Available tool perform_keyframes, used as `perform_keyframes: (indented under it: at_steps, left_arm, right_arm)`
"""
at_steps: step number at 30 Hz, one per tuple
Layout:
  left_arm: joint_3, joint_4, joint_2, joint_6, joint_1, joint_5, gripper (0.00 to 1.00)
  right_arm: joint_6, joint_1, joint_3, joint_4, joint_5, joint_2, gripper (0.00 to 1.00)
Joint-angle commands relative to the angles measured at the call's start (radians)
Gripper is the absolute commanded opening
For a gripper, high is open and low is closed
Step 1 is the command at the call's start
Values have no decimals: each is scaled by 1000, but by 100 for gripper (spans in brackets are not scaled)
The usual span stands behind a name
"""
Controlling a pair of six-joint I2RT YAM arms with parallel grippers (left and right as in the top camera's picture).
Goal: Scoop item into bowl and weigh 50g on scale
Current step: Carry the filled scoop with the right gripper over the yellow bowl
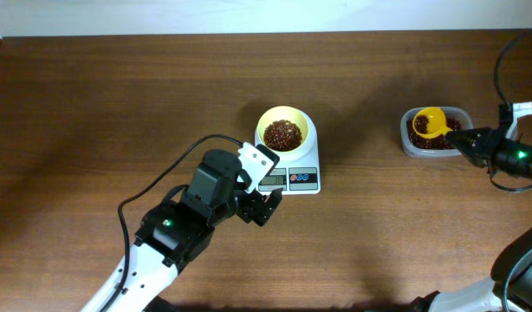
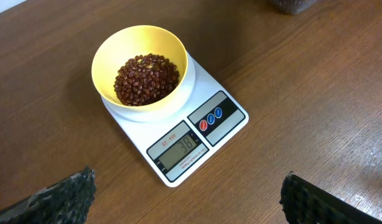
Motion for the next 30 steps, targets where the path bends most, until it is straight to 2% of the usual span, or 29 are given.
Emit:
perform_keyframes:
  at_steps: [1,10,13,22,30]
  left_arm:
    - [-8,1,1,-13,-2,3,99]
    - [-8,1,1,-13,-2,3,99]
    - [-8,1,1,-13,-2,3,99]
    - [-8,1,1,-13,-2,3,99]
    - [-8,1,1,-13,-2,3,99]
  right_arm:
    - [-7,38,21,-3,-39,4,4]
    - [-5,260,21,19,-39,4,4]
    - [131,349,21,130,-35,4,4]
    - [406,534,21,368,17,4,4]
    - [468,686,21,494,85,4,4]
